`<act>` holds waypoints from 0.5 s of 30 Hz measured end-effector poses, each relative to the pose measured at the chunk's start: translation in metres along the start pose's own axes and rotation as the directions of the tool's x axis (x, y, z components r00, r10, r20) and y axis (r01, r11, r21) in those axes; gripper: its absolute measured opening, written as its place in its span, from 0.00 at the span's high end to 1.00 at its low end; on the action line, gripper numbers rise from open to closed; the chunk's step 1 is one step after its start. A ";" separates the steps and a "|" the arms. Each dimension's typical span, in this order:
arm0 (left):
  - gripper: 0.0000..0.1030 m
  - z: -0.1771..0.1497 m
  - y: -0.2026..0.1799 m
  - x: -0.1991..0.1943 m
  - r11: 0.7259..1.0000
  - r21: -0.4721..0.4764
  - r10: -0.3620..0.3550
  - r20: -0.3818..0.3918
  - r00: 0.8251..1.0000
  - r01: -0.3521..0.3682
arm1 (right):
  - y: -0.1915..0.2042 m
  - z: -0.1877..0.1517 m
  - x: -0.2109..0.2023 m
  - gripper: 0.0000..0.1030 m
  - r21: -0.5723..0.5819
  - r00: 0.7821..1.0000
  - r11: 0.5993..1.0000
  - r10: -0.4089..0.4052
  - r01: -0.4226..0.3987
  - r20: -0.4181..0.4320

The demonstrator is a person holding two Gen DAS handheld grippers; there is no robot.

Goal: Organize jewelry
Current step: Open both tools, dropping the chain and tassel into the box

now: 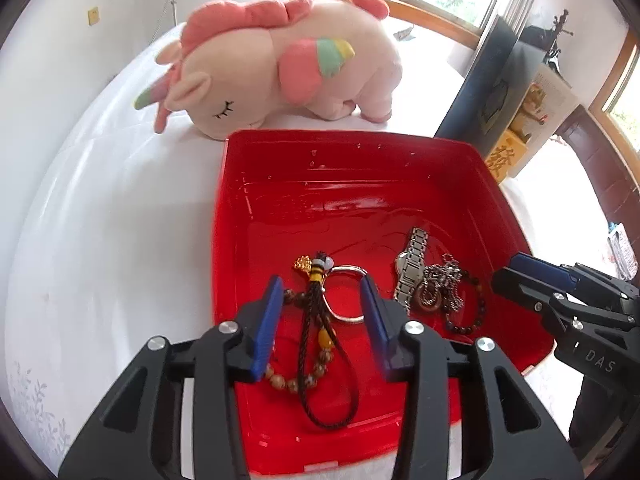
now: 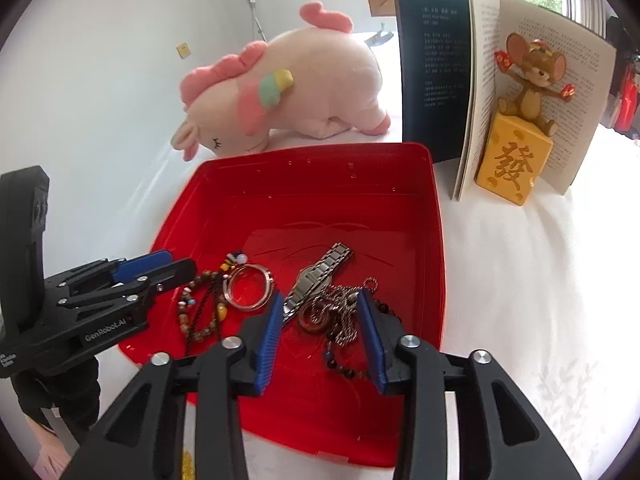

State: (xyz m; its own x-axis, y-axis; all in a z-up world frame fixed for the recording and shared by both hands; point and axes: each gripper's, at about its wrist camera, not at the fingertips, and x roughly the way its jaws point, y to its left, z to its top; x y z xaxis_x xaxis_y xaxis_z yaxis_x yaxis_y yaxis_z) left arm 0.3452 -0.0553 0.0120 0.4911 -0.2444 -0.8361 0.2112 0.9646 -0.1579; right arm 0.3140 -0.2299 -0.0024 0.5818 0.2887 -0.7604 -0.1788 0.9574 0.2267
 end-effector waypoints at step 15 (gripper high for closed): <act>0.11 -0.031 0.012 -0.069 0.998 -0.049 0.042 0.144 0.989 -0.035 | 0.012 -0.031 -0.069 0.04 -0.007 0.990 0.998 -0.061 0.063 0.129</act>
State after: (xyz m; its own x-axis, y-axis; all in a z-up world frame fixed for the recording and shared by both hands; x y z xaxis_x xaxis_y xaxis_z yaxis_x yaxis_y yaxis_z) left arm 0.2881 -0.0236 0.0516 0.6160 -0.2154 -0.7577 0.1523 0.9763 -0.1537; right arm 0.2471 -0.2381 0.0340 0.6893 0.2276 -0.6878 -0.1475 0.9736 0.1743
